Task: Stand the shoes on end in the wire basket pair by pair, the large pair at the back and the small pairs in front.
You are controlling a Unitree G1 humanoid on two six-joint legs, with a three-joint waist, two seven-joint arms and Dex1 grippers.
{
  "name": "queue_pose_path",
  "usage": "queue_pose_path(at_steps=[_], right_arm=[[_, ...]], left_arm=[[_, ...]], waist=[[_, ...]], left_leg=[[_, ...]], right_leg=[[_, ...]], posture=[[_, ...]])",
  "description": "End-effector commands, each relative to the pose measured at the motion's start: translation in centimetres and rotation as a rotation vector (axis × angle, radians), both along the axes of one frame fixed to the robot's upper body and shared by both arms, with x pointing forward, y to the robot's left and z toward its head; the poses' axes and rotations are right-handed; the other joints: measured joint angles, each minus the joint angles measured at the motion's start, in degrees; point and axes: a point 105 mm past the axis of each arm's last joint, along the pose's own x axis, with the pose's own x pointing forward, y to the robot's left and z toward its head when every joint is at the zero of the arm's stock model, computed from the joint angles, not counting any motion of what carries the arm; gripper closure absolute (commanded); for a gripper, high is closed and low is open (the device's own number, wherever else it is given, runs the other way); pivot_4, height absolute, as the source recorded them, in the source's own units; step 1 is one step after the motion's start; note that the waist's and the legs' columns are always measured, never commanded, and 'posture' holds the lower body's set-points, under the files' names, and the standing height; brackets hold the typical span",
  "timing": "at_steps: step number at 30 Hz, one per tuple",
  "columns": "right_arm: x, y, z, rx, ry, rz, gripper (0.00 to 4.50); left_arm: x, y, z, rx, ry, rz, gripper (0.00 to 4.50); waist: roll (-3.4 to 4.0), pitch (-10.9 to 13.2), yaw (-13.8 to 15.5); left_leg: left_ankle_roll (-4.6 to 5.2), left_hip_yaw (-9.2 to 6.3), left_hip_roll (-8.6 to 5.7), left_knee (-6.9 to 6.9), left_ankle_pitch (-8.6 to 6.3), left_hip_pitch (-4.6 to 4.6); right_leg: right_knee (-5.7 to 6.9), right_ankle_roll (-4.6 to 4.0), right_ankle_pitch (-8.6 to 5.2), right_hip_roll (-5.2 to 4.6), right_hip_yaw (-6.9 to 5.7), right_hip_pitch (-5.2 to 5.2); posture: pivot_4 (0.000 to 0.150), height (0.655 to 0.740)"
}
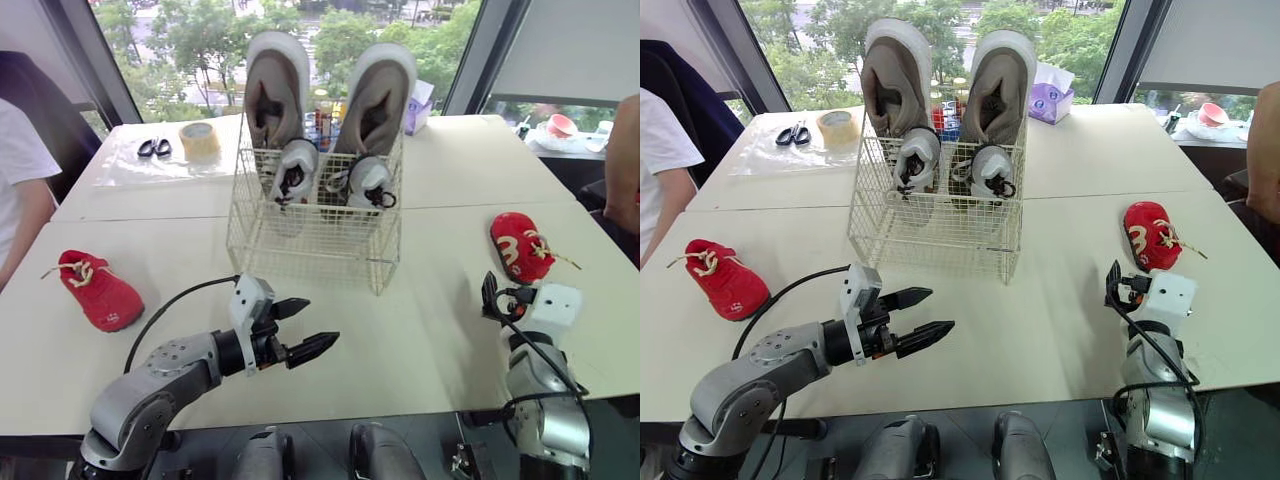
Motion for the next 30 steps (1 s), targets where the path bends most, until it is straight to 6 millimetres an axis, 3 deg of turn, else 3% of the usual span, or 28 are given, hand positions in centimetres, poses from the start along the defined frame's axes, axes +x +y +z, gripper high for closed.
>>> queue_pose_path(at_steps=[1, 8, 15, 18, 25, 30], right_arm=[[0.9, -1.5, 1.2, -0.030, -0.053, -0.031, 0.00], [2.9, -3.3, 0.8, -0.011, -0.063, -0.083, 0.00], [3.5, -2.3, 0.5, -0.009, -0.071, -0.047, 0.00], [3.5, -2.1, 0.6, -0.018, -0.080, -0.039, 0.88], [2.8, -0.7, 0.8, -0.015, -0.097, -0.025, 4.45], [1.2, 1.1, 1.1, 0.004, -0.110, -0.015, 4.45]], left_arm=[[-0.2, 0.3, 1.0, 0.012, -0.043, 0.006, 0.03], [-0.8, 1.0, 1.9, 0.028, -0.052, 0.014, 0.03], [-0.6, 1.0, 1.7, 0.042, -0.048, 0.025, 0.03], [-0.5, 0.8, 1.8, 0.045, -0.048, 0.026, 0.00], [-0.5, 0.4, 2.1, 0.056, -0.054, 0.025, 0.00], [-0.4, 0.5, 2.3, 0.060, -0.053, 0.020, 0.00]], waist=[[0.00, 0.0, 0.0], [0.00, 0.0, -0.2], [0.00, 0.0, -0.9], [0.00, 0.0, -1.0], [0.00, 0.0, -0.9], [0.01, 0.0, -0.8]], left_leg=[[0.00, 0.00, 0.00, 0.00, 0.00, 0.00], [0.00, 0.00, 0.00, 0.00, 0.01, 0.01], [-0.01, 0.00, -0.01, 0.00, 0.02, 0.02], [-0.02, 0.00, 0.00, 0.00, 0.03, 0.03], [-0.04, 0.00, 0.00, 0.00, 0.04, 0.04], [-0.06, -0.01, 0.01, 0.00, 0.05, 0.04]], right_leg=[[0.00, -0.01, 0.01, 0.00, 0.00, 0.00], [0.03, 0.01, 0.01, 0.02, 0.02, 0.01], [0.05, 0.03, 0.02, 0.03, 0.03, 0.03], [0.06, 0.03, 0.02, 0.03, 0.04, 0.03], [0.08, 0.04, 0.02, 0.03, 0.05, 0.04], [0.10, 0.05, 0.01, 0.03, 0.05, 0.04]], posture=[[0.150, 0.7400], [0.150, 0.7400], [0.150, 0.7400], [0.150, 0.7400], [0.150, 0.7400], [0.150, 0.7400]])
